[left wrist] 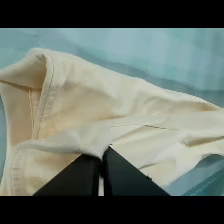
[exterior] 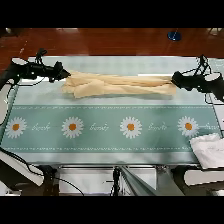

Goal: Fold the shirts.

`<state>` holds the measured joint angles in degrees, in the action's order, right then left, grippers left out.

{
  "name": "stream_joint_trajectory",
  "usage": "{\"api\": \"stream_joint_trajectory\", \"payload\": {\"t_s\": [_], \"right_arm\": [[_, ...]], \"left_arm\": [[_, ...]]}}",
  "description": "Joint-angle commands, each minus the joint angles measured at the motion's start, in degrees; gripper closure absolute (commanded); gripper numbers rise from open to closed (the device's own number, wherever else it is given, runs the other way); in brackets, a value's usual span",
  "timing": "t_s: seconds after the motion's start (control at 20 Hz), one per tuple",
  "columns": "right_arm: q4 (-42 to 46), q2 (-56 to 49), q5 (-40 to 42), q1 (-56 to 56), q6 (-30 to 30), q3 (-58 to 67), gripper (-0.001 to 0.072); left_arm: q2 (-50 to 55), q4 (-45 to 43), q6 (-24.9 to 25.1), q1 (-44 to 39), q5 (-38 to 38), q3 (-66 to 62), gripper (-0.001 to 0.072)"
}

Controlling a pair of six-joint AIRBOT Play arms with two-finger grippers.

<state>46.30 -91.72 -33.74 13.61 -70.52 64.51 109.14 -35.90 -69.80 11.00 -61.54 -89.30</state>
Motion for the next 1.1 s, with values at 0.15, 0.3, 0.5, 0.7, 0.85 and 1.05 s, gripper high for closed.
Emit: {"api": "stream_joint_trajectory", "payload": {"t_s": [0.15,0.3,0.5,0.7,0.85,1.05], "right_arm": [[2.2,-0.4,-4.6,0.6,-0.5,0.8,0.0450],[3.8,4.0,-9.4,4.4,-0.7,6.0,0.0235],[16.0,4.1,-24.3,11.7,-7.0,17.6,0.0185],[16.1,-1.8,-36.8,14.9,-6.6,24.2,0.0138],[8.3,-7.6,-38.9,14.7,-4.5,24.8,0.0137],[-2.1,-13.8,-38.5,14.7,-4.2,24.8,0.0137]], "left_arm": [[0.9,0.0,-0.2,1.5,-3.3,-1.9,0.0457],[0.8,-0.1,-2.1,6.8,-8.9,-9.7,0.0302],[0.8,-3.6,-6.6,12.8,-15.9,-18.0,0.0302],[0.7,-13.4,-8.3,12.2,-20.9,-20.9,0.0303],[0.7,-14.1,-8.5,10.4,-20.9,-20.9,0.0305],[0.7,-14.1,-8.3,8.0,-20.9,-20.9,0.0305]]}}
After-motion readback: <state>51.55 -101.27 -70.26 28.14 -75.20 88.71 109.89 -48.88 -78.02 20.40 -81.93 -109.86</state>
